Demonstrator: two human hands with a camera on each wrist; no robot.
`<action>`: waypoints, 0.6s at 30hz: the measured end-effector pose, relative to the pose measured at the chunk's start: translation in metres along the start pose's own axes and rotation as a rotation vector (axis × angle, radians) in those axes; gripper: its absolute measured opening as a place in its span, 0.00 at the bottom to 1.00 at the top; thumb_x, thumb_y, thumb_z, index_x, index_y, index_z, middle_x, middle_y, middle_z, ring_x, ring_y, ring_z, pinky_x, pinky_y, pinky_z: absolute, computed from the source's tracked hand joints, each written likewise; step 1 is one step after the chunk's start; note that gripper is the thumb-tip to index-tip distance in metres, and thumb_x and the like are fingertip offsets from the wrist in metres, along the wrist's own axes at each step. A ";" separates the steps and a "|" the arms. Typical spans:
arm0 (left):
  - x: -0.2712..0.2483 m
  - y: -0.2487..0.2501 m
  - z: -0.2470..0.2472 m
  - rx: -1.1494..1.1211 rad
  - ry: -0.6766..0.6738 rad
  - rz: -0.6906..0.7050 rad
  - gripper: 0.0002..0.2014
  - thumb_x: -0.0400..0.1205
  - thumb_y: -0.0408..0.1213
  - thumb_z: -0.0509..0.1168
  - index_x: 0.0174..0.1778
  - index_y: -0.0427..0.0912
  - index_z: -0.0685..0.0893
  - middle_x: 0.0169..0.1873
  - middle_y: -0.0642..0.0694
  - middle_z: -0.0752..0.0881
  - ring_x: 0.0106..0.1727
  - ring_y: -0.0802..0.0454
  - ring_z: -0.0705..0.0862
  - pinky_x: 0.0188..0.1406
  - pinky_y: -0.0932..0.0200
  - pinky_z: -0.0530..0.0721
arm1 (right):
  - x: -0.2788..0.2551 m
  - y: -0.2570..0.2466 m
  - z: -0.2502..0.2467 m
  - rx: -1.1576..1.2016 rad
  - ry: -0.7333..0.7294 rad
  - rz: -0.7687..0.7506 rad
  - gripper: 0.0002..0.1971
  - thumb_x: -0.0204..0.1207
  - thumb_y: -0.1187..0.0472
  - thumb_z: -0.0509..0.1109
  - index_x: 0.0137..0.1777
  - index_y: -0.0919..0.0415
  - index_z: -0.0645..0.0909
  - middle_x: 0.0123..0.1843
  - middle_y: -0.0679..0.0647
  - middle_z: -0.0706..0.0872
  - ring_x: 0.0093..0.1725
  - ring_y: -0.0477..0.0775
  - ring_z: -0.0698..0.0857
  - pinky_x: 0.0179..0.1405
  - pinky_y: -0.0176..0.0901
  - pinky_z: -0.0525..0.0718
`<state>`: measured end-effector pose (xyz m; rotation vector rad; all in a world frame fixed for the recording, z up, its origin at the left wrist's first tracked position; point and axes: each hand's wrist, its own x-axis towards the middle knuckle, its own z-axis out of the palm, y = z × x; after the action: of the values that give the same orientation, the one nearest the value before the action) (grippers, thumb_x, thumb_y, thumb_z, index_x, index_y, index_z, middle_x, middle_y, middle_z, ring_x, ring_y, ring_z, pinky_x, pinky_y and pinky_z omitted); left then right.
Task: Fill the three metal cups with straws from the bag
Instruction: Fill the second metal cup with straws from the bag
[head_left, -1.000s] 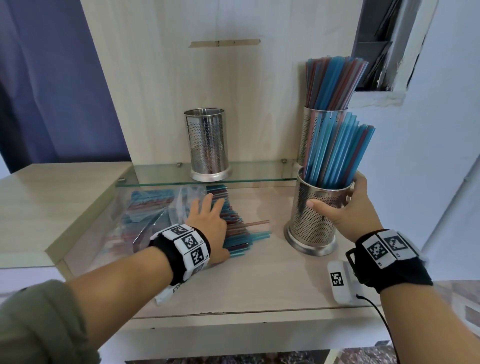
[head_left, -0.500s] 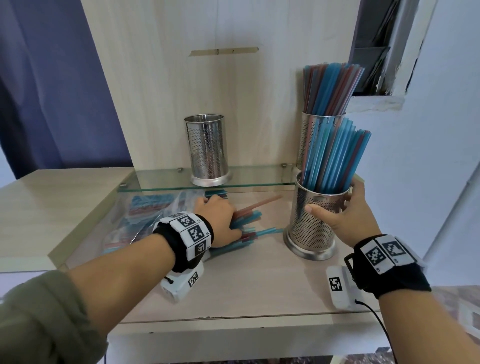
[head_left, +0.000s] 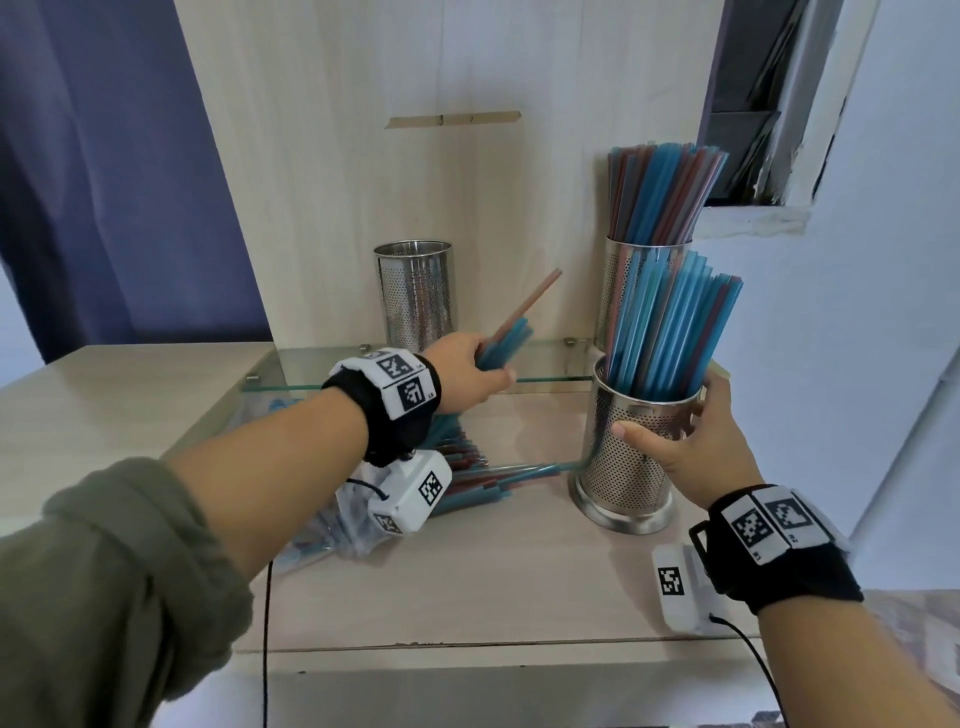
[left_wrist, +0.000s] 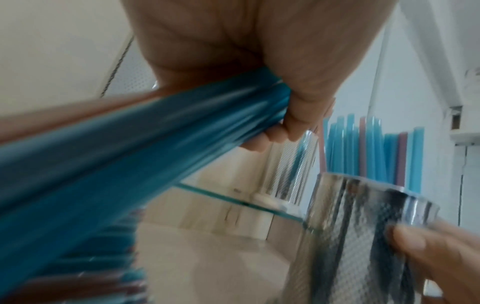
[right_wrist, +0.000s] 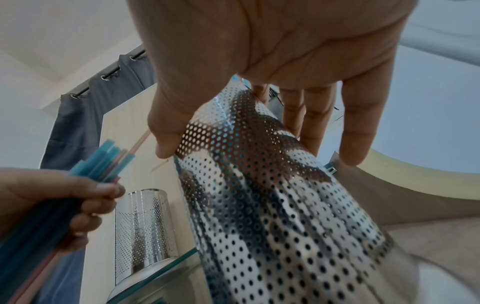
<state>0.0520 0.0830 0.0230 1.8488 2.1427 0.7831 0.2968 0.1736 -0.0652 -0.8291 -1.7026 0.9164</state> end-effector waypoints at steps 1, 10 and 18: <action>0.001 0.004 -0.005 -0.036 0.040 0.016 0.09 0.81 0.48 0.67 0.42 0.47 0.78 0.33 0.50 0.85 0.34 0.53 0.83 0.41 0.58 0.81 | 0.000 -0.001 0.000 -0.004 0.002 0.002 0.47 0.62 0.66 0.85 0.78 0.57 0.60 0.57 0.33 0.75 0.49 0.17 0.77 0.43 0.12 0.75; -0.005 0.022 -0.049 -0.350 0.416 0.182 0.10 0.84 0.44 0.64 0.41 0.43 0.78 0.29 0.54 0.81 0.24 0.70 0.78 0.30 0.77 0.77 | -0.004 -0.007 -0.001 -0.030 -0.009 0.030 0.47 0.62 0.64 0.85 0.77 0.55 0.60 0.58 0.34 0.75 0.54 0.29 0.78 0.42 0.13 0.76; -0.024 0.019 -0.079 -0.621 0.612 0.252 0.14 0.84 0.44 0.64 0.44 0.35 0.78 0.28 0.48 0.83 0.30 0.59 0.82 0.38 0.66 0.81 | -0.007 -0.024 -0.007 -0.251 -0.061 0.081 0.57 0.57 0.43 0.82 0.82 0.53 0.53 0.69 0.42 0.76 0.73 0.54 0.74 0.68 0.42 0.71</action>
<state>0.0345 0.0409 0.0949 1.6687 1.6217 2.0114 0.3028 0.1571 -0.0458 -1.0517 -1.8739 0.7981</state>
